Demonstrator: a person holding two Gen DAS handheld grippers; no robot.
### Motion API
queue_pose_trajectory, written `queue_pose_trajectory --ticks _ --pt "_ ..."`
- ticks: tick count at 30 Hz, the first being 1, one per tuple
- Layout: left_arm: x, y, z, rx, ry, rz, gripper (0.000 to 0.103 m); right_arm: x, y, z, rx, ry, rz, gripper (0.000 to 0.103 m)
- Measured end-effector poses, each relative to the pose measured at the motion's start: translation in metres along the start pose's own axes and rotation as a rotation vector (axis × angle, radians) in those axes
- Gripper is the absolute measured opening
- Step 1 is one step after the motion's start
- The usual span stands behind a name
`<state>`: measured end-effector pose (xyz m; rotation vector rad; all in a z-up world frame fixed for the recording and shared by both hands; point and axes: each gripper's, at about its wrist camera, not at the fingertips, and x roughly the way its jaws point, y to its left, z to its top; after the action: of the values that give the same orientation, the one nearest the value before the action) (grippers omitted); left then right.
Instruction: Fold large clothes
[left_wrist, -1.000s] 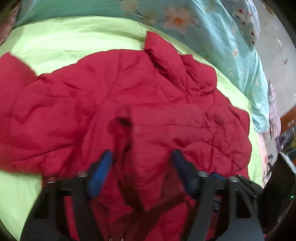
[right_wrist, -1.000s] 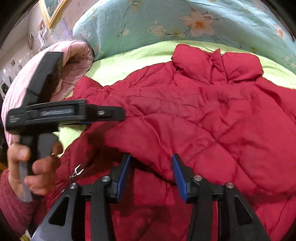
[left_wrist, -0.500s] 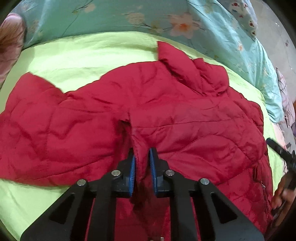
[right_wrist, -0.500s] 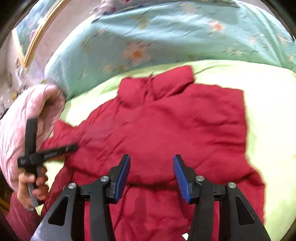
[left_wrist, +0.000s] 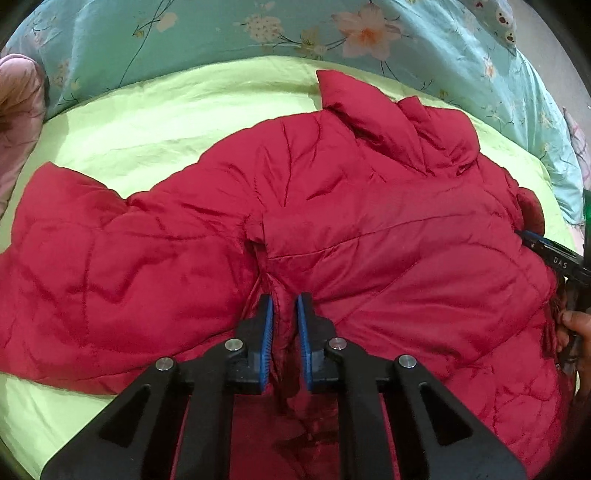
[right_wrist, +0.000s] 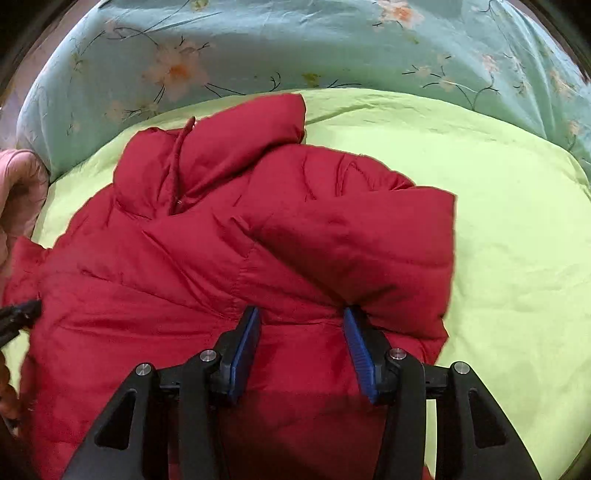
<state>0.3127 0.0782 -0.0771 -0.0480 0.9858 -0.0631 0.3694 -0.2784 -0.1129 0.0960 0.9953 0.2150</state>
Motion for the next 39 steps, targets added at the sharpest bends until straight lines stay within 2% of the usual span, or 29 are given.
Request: queue_pose_trajectory --ticks 5,7,10,11,14,18,20,23,25,29,31,39 --pt "0.004 -0.001 0.002 0.005 -0.001 0.011 0.012 -0.002 0.001 -0.003 0.002 -0.022 -0.016 0.050" --pt "0.004 -0.001 0.001 0.006 -0.004 0.009 0.012 -0.017 0.003 -0.004 0.016 -0.023 -0.022 0.050" --pt "0.004 -0.001 0.000 0.007 -0.011 0.007 0.012 -0.046 0.014 -0.010 0.011 -0.071 0.003 0.051" --pt "0.004 -0.001 0.000 0.008 -0.012 0.008 0.012 -0.053 0.020 -0.014 -0.001 -0.085 0.013 0.055" --pt "0.004 0.000 0.000 0.006 -0.014 0.012 0.014 -0.055 0.033 -0.029 -0.040 -0.053 0.021 0.059" --pt "0.003 0.003 -0.002 -0.009 -0.015 0.008 0.018 -0.030 0.035 -0.041 -0.068 0.012 -0.013 0.062" --pt "-0.001 0.006 -0.002 -0.027 -0.015 -0.001 0.018 -0.024 0.035 -0.039 -0.068 0.022 -0.024 0.063" --pt "-0.017 0.014 -0.009 -0.065 -0.016 -0.049 0.024 -0.027 0.037 -0.037 -0.067 0.030 -0.037 0.063" --pt "-0.031 0.021 -0.017 -0.082 -0.028 -0.075 0.035 -0.039 0.037 -0.038 -0.045 0.023 -0.021 0.063" --pt "-0.053 0.034 -0.035 -0.109 -0.033 -0.083 0.037 -0.067 0.043 -0.045 -0.038 -0.026 0.014 0.064" --pt "-0.060 0.044 -0.043 -0.132 -0.035 -0.075 0.045 -0.082 0.050 -0.049 -0.044 -0.047 0.037 0.064" --pt "-0.076 0.108 -0.070 -0.315 -0.040 -0.060 0.045 -0.114 0.077 -0.068 -0.070 -0.073 0.111 0.064"
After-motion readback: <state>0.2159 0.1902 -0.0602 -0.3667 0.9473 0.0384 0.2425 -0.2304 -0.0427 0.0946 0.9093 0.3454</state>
